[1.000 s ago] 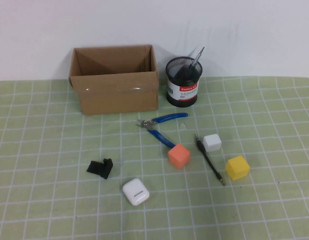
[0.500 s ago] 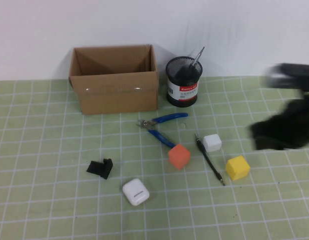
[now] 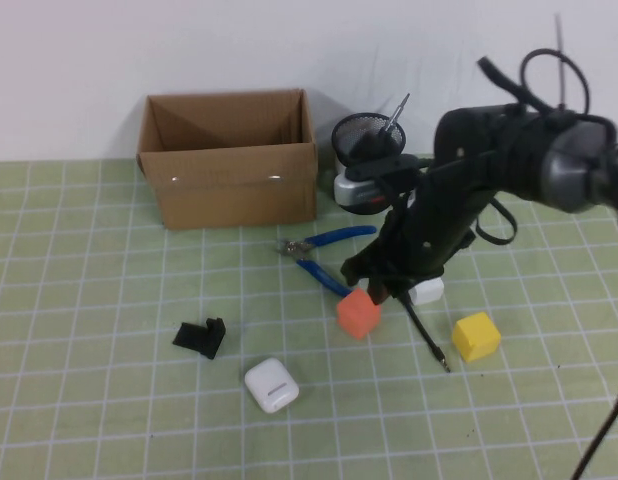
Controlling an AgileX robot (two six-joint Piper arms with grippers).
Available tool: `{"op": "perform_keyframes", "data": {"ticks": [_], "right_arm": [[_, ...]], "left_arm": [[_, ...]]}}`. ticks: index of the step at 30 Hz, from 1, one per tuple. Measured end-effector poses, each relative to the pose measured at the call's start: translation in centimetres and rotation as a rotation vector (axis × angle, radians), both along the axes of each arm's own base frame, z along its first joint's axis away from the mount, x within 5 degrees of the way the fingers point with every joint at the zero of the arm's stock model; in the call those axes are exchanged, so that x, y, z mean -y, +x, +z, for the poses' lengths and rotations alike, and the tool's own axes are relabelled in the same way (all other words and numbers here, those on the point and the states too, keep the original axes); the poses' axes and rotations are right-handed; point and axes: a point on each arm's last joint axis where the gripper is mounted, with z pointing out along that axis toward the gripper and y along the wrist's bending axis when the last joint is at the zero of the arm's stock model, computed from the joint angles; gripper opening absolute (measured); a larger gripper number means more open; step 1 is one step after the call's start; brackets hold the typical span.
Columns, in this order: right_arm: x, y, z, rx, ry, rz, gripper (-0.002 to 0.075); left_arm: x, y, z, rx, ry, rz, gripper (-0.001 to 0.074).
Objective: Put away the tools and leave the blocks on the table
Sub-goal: Pick up the long Screwdriver from the table
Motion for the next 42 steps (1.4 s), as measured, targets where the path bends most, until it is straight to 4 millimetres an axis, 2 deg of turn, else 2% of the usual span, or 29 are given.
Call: {"op": "perform_keyframes", "data": {"ticks": [6,10,14,24,31,33,38,40,42], "right_arm": [[-0.2,1.3,-1.3,0.013,-0.043,-0.031,0.019],[0.4,2.0,-1.7,0.026,-0.055,-0.061,0.0194],[1.0,2.5,-3.0,0.012,-0.075,-0.076,0.0194],[0.9,3.2,-3.9,0.062,-0.09,-0.073,0.0194],[0.9,3.4,-5.6,0.04,-0.115,-0.067,0.0192],[0.9,3.4,-5.6,0.042,-0.116,-0.066,0.0174],[1.1,3.5,-5.6,0.049,-0.122,-0.066,0.0043],[1.1,3.3,-4.7,0.064,-0.113,-0.067,0.0039],[1.4,2.7,-2.6,0.118,-0.081,-0.079,0.0038]], "left_arm": [[0.0,0.0,0.0,0.0,0.0,0.0,-0.0003],[0.0,0.0,0.0,0.0,0.0,0.0,-0.0004],[0.0,0.0,0.0,0.0,0.0,0.0,-0.0003],[0.0,0.0,0.0,0.0,0.0,0.0,-0.0003],[0.0,0.0,0.0,0.0,0.0,0.0,-0.0003],[0.0,0.0,0.0,0.0,0.0,0.0,-0.0003],[0.0,0.0,0.0,0.0,0.0,0.0,-0.0004],[0.0,0.0,0.0,0.0,0.0,0.0,-0.0003],[0.0,0.0,0.0,0.0,0.0,0.0,-0.0003]]}}
